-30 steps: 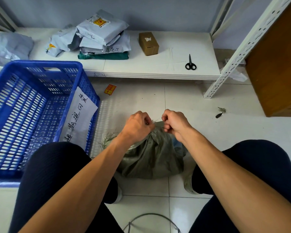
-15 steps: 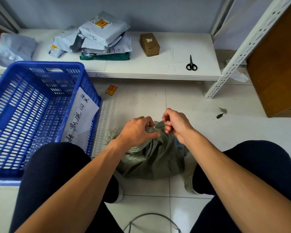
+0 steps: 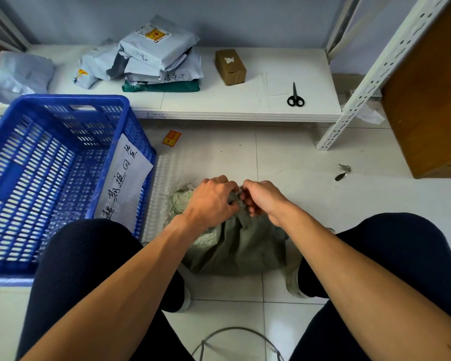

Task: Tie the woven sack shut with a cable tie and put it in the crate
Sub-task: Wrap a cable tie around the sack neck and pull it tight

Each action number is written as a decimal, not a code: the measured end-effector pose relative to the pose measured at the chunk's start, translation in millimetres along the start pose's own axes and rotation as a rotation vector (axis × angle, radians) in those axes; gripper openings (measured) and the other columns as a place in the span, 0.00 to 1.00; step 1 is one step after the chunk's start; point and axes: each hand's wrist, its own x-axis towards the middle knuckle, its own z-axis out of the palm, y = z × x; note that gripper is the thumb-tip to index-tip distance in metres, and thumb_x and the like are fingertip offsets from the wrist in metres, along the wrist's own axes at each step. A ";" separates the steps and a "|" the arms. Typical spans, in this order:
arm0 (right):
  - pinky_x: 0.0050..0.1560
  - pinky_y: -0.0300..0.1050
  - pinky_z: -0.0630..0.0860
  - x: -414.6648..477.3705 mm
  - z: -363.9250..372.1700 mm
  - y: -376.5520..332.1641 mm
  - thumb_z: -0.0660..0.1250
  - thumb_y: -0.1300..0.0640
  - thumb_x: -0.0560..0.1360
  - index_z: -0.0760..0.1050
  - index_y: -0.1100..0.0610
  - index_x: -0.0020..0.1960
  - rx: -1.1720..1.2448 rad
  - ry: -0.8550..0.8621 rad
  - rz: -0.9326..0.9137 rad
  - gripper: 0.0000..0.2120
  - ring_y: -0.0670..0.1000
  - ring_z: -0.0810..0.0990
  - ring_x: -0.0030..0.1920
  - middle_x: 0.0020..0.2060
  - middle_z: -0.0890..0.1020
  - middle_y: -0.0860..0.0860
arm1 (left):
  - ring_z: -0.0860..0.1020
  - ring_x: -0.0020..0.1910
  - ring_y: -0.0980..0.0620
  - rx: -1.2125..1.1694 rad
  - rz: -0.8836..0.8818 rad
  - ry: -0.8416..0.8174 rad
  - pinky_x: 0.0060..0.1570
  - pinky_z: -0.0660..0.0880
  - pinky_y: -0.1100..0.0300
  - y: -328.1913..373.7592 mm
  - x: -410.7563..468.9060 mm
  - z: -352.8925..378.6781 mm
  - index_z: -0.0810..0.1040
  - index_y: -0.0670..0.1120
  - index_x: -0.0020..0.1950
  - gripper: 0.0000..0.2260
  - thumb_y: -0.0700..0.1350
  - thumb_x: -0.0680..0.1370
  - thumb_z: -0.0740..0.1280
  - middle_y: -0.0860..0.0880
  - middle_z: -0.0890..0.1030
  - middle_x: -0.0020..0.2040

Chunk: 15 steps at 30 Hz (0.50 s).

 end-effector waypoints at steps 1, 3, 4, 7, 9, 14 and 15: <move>0.28 0.42 0.70 0.0 -0.1 -0.1 0.60 0.57 0.77 0.76 0.59 0.37 0.003 -0.003 0.005 0.13 0.51 0.69 0.25 0.26 0.72 0.52 | 0.80 0.51 0.45 0.001 0.003 -0.005 0.55 0.72 0.52 -1.2 0.5 0.1 0.80 0.47 0.63 0.17 0.49 0.75 0.68 0.46 0.81 0.54; 0.29 0.42 0.71 1.0 -1.0 -0.8 0.60 0.58 0.77 0.77 0.60 0.38 0.019 -0.012 0.010 0.13 0.50 0.69 0.26 0.25 0.72 0.51 | 0.79 0.52 0.46 0.011 0.010 -0.005 0.58 0.71 0.51 -3.3 1.2 -0.1 0.79 0.48 0.63 0.17 0.48 0.75 0.68 0.46 0.81 0.54; 0.29 0.43 0.71 1.7 -1.3 -1.0 0.59 0.58 0.77 0.77 0.60 0.38 0.026 -0.017 0.012 0.12 0.50 0.69 0.26 0.26 0.72 0.51 | 0.79 0.52 0.45 0.027 0.017 0.001 0.58 0.71 0.51 -4.1 1.5 0.3 0.78 0.48 0.62 0.16 0.49 0.75 0.67 0.46 0.81 0.53; 0.29 0.43 0.71 4.8 -0.2 0.1 0.58 0.59 0.77 0.77 0.59 0.38 0.049 -0.029 0.021 0.13 0.50 0.70 0.26 0.26 0.73 0.52 | 0.80 0.48 0.45 0.033 0.029 0.050 0.55 0.71 0.50 -7.7 2.3 3.6 0.79 0.47 0.60 0.14 0.51 0.78 0.65 0.47 0.82 0.49; 0.29 0.43 0.71 6.6 0.4 1.0 0.58 0.58 0.76 0.76 0.59 0.37 0.058 -0.035 0.027 0.13 0.50 0.70 0.26 0.25 0.72 0.51 | 0.80 0.48 0.45 0.005 0.017 0.064 0.53 0.70 0.51 -8.7 2.7 5.9 0.78 0.47 0.59 0.13 0.52 0.79 0.64 0.46 0.82 0.48; 0.29 0.42 0.69 8.3 -0.4 0.4 0.61 0.57 0.74 0.72 0.57 0.33 0.108 -0.025 0.053 0.11 0.50 0.66 0.24 0.22 0.68 0.50 | 0.79 0.46 0.46 -0.006 -0.002 0.121 0.53 0.70 0.50 -5.3 0.6 13.4 0.77 0.47 0.56 0.11 0.50 0.78 0.62 0.47 0.80 0.47; 0.29 0.42 0.68 8.0 -0.3 0.0 0.61 0.57 0.73 0.72 0.57 0.33 0.119 -0.032 0.060 0.11 0.50 0.66 0.24 0.22 0.68 0.49 | 0.79 0.45 0.46 -0.003 -0.003 0.140 0.52 0.71 0.50 -3.5 -0.4 14.6 0.76 0.47 0.54 0.10 0.50 0.79 0.61 0.47 0.80 0.46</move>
